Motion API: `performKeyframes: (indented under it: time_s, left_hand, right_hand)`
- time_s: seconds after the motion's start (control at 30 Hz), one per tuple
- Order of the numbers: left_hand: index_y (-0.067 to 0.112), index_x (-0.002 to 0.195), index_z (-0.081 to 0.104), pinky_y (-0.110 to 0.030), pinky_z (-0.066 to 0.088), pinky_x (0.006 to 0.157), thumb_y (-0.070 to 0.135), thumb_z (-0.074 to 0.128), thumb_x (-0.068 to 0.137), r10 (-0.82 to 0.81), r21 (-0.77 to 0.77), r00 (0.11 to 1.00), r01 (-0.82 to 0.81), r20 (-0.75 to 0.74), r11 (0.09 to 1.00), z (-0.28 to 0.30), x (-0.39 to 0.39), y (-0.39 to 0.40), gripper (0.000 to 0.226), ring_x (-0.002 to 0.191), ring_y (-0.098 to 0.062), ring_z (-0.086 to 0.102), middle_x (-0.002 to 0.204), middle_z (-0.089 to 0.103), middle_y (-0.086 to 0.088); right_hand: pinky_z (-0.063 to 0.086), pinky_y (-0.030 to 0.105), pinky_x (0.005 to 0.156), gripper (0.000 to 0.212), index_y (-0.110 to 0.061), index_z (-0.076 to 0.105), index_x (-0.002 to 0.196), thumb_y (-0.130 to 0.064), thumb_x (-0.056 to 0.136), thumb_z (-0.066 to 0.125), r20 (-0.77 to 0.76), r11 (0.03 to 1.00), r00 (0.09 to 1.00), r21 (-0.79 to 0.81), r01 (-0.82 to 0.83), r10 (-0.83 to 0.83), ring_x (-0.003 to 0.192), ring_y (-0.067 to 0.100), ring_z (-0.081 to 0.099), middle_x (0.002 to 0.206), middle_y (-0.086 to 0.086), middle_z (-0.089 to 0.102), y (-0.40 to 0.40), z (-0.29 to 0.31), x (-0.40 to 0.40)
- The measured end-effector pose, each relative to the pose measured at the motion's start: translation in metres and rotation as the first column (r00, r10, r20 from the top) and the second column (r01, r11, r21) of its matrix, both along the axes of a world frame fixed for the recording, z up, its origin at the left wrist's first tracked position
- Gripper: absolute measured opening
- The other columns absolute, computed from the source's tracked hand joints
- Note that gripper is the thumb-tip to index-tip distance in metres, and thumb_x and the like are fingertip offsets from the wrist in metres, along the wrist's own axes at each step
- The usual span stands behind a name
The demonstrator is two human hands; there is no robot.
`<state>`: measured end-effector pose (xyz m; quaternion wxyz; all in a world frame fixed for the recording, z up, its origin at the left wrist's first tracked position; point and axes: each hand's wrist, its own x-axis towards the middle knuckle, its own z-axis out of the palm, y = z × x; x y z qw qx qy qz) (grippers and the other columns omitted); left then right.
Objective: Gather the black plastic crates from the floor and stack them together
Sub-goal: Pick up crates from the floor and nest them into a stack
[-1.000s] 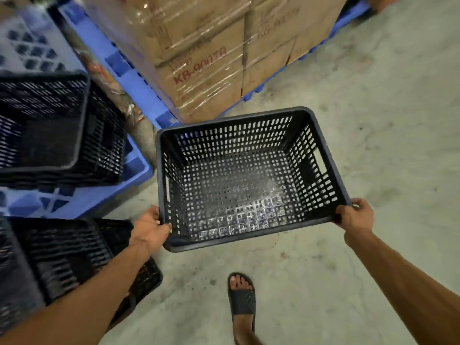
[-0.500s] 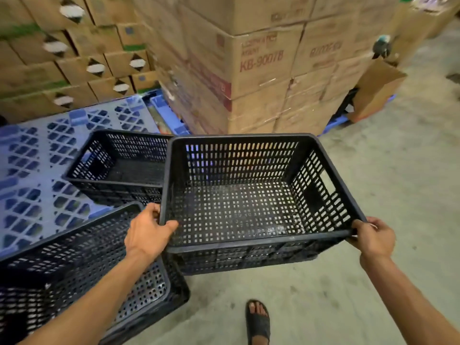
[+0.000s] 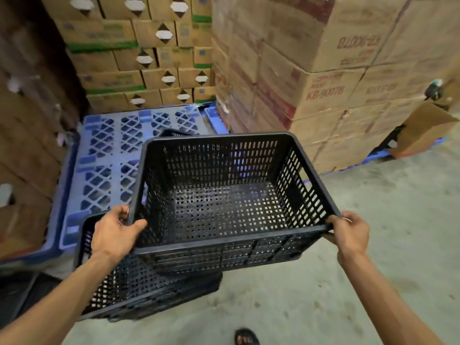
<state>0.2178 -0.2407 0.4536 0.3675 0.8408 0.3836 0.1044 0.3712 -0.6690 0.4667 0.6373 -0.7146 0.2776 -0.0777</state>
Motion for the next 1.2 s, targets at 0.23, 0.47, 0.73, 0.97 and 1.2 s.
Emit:
performKeyframes:
  time_s: [0.23, 0.47, 0.73, 0.97, 1.2]
  left_hand:
    - [0.002, 0.111, 0.064, -0.043, 0.048, 0.088, 0.011, 0.075, 0.081, 0.142, 0.015, 0.990, -0.142, -0.015, 0.990, -0.034, -0.071, 0.085, 0.033, 0.097, -0.032, 0.065, 0.107, 0.071, -0.021]
    - [0.009, 0.118, 0.059, -0.043, 0.048, 0.087, 0.019, 0.064, 0.089, 0.330, 0.045, 0.944, -0.329, -0.029, 0.943, -0.051, -0.108, 0.140, 0.032, 0.094, -0.033, 0.065, 0.100, 0.068, -0.013]
    - [0.018, 0.111, 0.062, -0.043, 0.052, 0.077, 0.036, 0.056, 0.092, 0.357, 0.063, 0.932, -0.353, -0.060, 0.933, -0.051, -0.153, 0.159, 0.027, 0.085, -0.035, 0.067, 0.090, 0.071, -0.013]
    - [0.018, 0.110, 0.062, -0.043, 0.048, 0.074, 0.030, 0.058, 0.091, 0.300, 0.036, 0.954, -0.299, -0.020, 0.954, -0.050, -0.163, 0.152, 0.022, 0.084, -0.037, 0.065, 0.084, 0.068, -0.011]
    - [0.021, 0.115, 0.058, -0.048, 0.051, 0.081, 0.035, 0.055, 0.092, 0.316, 0.128, 0.941, -0.300, -0.123, 0.945, -0.044, -0.164, 0.149, 0.027, 0.094, -0.045, 0.065, 0.100, 0.071, -0.021]
  right_hand:
    - [0.058, 0.026, 0.050, 0.022, -0.013, 0.058, 0.087, 0.006, 0.076, 0.061, -0.060, 0.969, 0.968, 0.053, -0.243, 0.246, 0.062, 0.015, 0.061, 0.076, 0.006, 0.064, 0.107, -0.040, -0.020]
    - [0.060, 0.034, 0.055, 0.021, -0.012, 0.055, 0.096, 0.001, 0.081, 0.064, -0.107, 0.892, 0.886, 0.024, -0.451, 0.451, 0.066, 0.031, 0.070, 0.087, 0.010, 0.068, 0.177, -0.057, -0.036]
    - [0.056, 0.030, 0.042, 0.015, -0.005, 0.052, 0.094, 0.003, 0.083, 0.060, -0.230, 0.801, 0.790, -0.063, -0.595, 0.569, 0.055, 0.032, 0.072, 0.083, 0.014, 0.071, 0.201, -0.054, -0.054]
    - [0.056, 0.035, 0.042, 0.018, -0.013, 0.055, 0.083, 0.003, 0.078, 0.062, -0.247, 0.835, 0.847, -0.184, -0.518, 0.471, 0.049, 0.032, 0.070, 0.077, 0.022, 0.073, 0.190, -0.058, -0.071]
    - [0.058, 0.046, 0.061, 0.031, -0.022, 0.044, 0.101, -0.012, 0.076, 0.060, -0.407, 0.600, 0.737, -0.430, -0.675, 0.539, 0.064, 0.029, 0.072, 0.090, 0.007, 0.069, 0.205, -0.044, -0.077]
